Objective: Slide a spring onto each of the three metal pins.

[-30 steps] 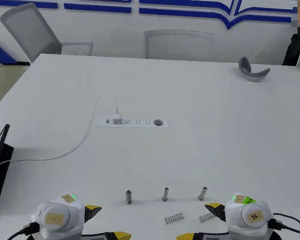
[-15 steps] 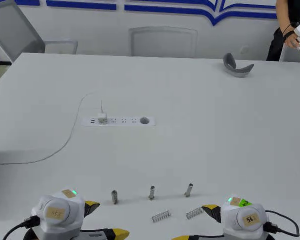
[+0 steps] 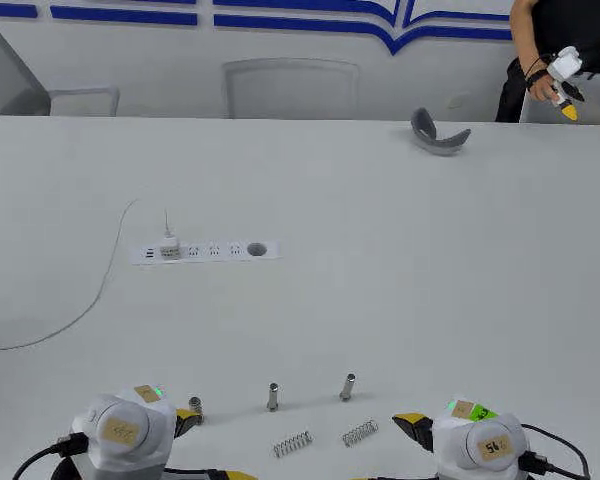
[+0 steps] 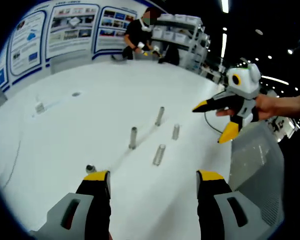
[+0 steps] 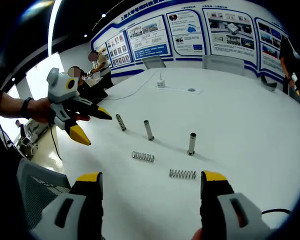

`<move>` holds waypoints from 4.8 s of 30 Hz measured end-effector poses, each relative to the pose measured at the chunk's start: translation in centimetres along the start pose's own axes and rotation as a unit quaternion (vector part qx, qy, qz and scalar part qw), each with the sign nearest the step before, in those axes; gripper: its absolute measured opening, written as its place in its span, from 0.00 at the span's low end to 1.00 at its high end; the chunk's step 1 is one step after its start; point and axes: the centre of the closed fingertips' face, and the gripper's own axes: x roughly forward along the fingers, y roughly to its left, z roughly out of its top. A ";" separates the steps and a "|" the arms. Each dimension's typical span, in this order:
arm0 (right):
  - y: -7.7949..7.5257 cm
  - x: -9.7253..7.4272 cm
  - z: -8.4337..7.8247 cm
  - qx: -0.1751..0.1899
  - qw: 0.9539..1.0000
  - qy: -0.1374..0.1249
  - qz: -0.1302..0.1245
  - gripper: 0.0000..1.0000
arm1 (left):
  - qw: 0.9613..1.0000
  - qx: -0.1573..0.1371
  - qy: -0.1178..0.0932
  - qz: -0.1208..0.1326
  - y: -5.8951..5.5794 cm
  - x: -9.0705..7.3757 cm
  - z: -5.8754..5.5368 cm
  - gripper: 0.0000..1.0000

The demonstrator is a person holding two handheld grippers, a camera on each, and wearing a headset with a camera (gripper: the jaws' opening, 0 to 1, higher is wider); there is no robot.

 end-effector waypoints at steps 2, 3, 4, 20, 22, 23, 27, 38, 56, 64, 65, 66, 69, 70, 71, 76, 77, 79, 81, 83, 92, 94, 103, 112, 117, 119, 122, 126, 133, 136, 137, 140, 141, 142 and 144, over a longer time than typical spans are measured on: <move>-0.1 -0.1 -0.1 0.002 1.000 0.000 0.000 0.82 | 1.000 0.005 0.003 -0.004 -0.2 0.4 0.2 0.71; -0.1 -0.2 -0.2 0.003 1.000 0.000 0.000 0.82 | 1.000 0.008 0.004 -0.005 -0.3 0.6 0.2 0.71; -0.1 -0.3 -0.2 0.003 1.000 0.000 -0.001 0.82 | 1.000 0.011 0.006 -0.007 -0.3 0.8 0.3 0.70; -1.0 -1.0 0.0 0.010 1.000 -0.009 -0.007 0.81 | 0.998 0.035 0.030 -0.031 -1.4 3.6 0.6 0.67; -1.0 -1.1 0.0 0.011 1.000 -0.009 -0.007 0.81 | 0.998 0.037 0.032 -0.033 -1.5 3.9 0.7 0.67; -1.0 -1.1 -0.1 0.011 1.000 -0.009 -0.007 0.81 | 0.998 0.039 0.033 -0.034 -1.5 4.1 0.7 0.67; -1.0 -1.2 -0.2 0.012 1.000 -0.008 -0.006 0.81 | 0.998 0.039 0.036 -0.039 -1.6 4.9 0.9 0.66; -0.9 -1.3 -0.3 0.010 1.000 -0.002 -0.004 0.82 | 0.996 0.044 0.056 -0.050 -1.9 7.1 0.0 0.62; -0.4 -1.2 -0.8 0.014 1.000 0.003 0.000 0.81 | 0.997 0.037 0.062 -0.035 -1.1 9.5 -1.3 0.36; -0.4 -1.2 -0.9 0.016 1.000 0.002 0.000 0.80 | 0.993 0.090 0.077 -0.031 -1.4 9.6 -1.9 0.27; -0.4 -1.2 -0.9 0.017 1.000 0.002 0.000 0.80 | 0.992 0.093 0.077 -0.029 -1.4 9.6 -1.9 0.25; -0.4 -1.2 -0.9 0.017 1.000 0.002 0.000 0.80 | 0.992 0.098 0.077 -0.027 -1.4 9.5 -1.9 0.24; -0.3 -1.1 -0.9 0.016 1.000 0.003 0.001 0.80 | 0.990 0.111 0.079 -0.018 -1.1 9.7 -1.9 0.19; -0.3 -1.1 -0.9 0.016 1.000 0.003 0.001 0.80 | 0.990 0.113 0.081 -0.016 -1.0 9.7 -1.9 0.17; -0.3 -1.1 -0.9 0.017 1.000 0.003 0.002 0.80 | 0.990 0.114 0.081 -0.011 -0.8 9.7 -1.9 0.15; 0.0 -1.0 -1.0 0.014 1.000 0.005 0.006 0.80 | 0.993 0.093 0.074 -0.007 -0.5 9.9 -1.7 0.12; 0.1 -1.0 -1.0 0.014 1.000 0.006 0.007 0.80 | 0.993 0.089 0.073 -0.006 -0.4 9.9 -1.7 0.11; 0.1 -0.9 -1.0 0.014 1.000 0.006 0.008 0.80 | 0.995 0.075 0.071 -0.004 -0.4 9.9 -1.6 0.11; 0.2 -1.0 -1.0 0.015 1.000 0.006 0.008 0.80 | 0.995 0.070 0.072 -0.002 -0.5 9.9 -1.7 0.11; 0.2 -1.0 -1.0 0.016 1.000 0.006 0.009 0.80 | 0.995 0.069 0.074 0.000 -0.5 9.8 -1.7 0.11; 0.2 -1.2 -1.0 0.017 1.000 0.005 0.010 0.80 | 0.995 0.064 0.073 0.007 -0.6 8.5 -2.0 0.11; 0.3 -1.1 -1.0 0.017 1.000 0.005 0.011 0.79 | 0.995 0.063 0.071 0.009 -0.6 8.0 -1.9 0.11; 1.2 -0.8 -0.6 0.012 1.000 0.005 0.028 0.77 | 0.996 0.064 0.061 0.013 -0.5 6.1 -1.6 0.11; 2.0 -0.3 -0.1 0.002 0.999 0.006 0.051 0.71 | 0.996 0.073 0.044 0.008 -1.0 4.0 -0.7 0.11; 2.2 0.1 0.3 0.007 0.998 0.002 0.064 0.65 | 0.996 0.083 0.037 -0.002 -1.7 2.9 -0.3 0.11; 2.4 0.2 0.5 0.007 0.998 0.002 0.069 0.64 | 0.995 0.090 0.035 -0.005 -2.1 2.5 -0.2 0.11; 2.8 0.4 0.7 0.008 0.997 0.001 0.079 0.62 | 0.995 0.092 0.032 -0.011 -2.7 2.1 -0.1 0.11; 3.5 0.8 0.8 0.012 0.995 0.001 0.096 0.60 | 0.995 0.097 0.029 -0.019 -3.8 1.7 -0.3 0.11; 5.3 1.4 0.7 0.021 0.990 0.006 0.136 0.56 | 0.993 0.108 0.023 -0.039 -6.0 1.4 -0.2 0.11; 6.1 1.7 0.6 0.026 0.987 0.008 0.156 0.53 | 0.992 0.111 0.021 -0.051 -7.1 1.4 -0.1 0.11; 6.2 1.7 0.6 0.030 0.987 0.008 0.160 0.52 | 0.992 0.115 0.020 -0.054 -7.4 1.4 -0.1 0.11; 6.6 1.8 0.6 0.043 0.984 0.008 0.171 0.50 | 0.990 0.122 0.018 -0.061 -8.1 1.4 0.1 0.11; 6.8 1.8 0.6 0.048 0.984 0.006 0.174 0.49 | 0.990 0.124 0.016 -0.064 -8.3 1.3 0.2 0.11; 6.9 1.8 0.6 0.052 0.983 0.006 0.177 0.48 | 0.990 0.125 0.016 -0.066 -8.5 1.3 0.2 0.11; 7.3 1.8 0.7 0.063 0.980 0.004 0.189 0.46 | 0.989 0.131 0.013 -0.070 -8.8 1.3 0.4 0.11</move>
